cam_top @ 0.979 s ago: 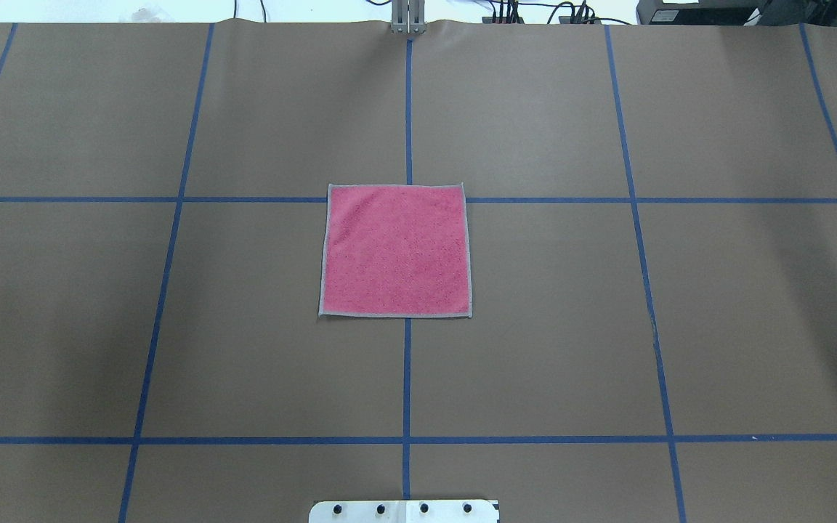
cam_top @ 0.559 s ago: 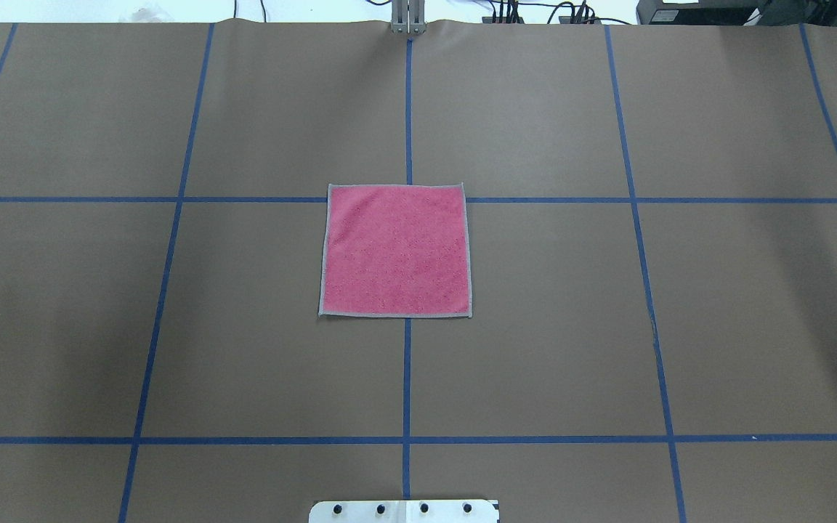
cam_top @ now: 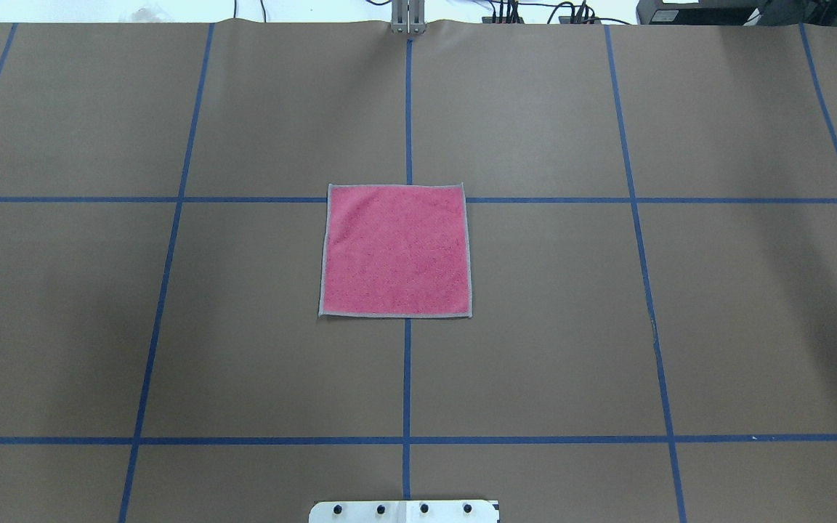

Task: Fold towel twice with both arms

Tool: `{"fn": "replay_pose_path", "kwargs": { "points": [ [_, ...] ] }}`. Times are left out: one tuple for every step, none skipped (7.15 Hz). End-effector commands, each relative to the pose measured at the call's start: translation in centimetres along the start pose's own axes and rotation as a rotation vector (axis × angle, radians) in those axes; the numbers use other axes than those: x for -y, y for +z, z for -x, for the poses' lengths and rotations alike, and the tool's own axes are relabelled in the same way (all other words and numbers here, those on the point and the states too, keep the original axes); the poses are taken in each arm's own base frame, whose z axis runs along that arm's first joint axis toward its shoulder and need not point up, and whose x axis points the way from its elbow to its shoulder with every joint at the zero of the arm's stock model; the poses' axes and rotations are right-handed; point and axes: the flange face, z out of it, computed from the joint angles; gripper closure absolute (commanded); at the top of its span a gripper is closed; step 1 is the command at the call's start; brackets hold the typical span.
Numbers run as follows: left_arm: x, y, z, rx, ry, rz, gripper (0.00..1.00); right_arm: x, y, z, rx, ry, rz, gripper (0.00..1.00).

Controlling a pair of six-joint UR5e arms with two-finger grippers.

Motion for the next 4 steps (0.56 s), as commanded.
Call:
{"fn": "replay_pose_path", "kwargs": {
  "points": [
    [5.1, -0.9, -8.3, -0.036, -0.081, -0.036, 0.00, 4.7, -0.5, 5.9, -0.105, -0.105, -0.037, 0.00],
    [7.1, -2.4, -10.2, -0.048, -0.120, -0.067, 0.00, 6.9, -1.9, 8.7, -0.136, -0.148, -0.073, 0.00],
    [7.8, -2.1, -12.5, -0.083, -0.168, -0.059, 0.00, 7.2, -0.4, 11.5, -0.086, -0.190, -0.048, 0.00],
    [8.9, 0.2, -17.8, -0.124, -0.227, -0.026, 0.00, 6.8, 0.4, 15.3, -0.048, -0.202, -0.039, 0.00]
  ]
}}
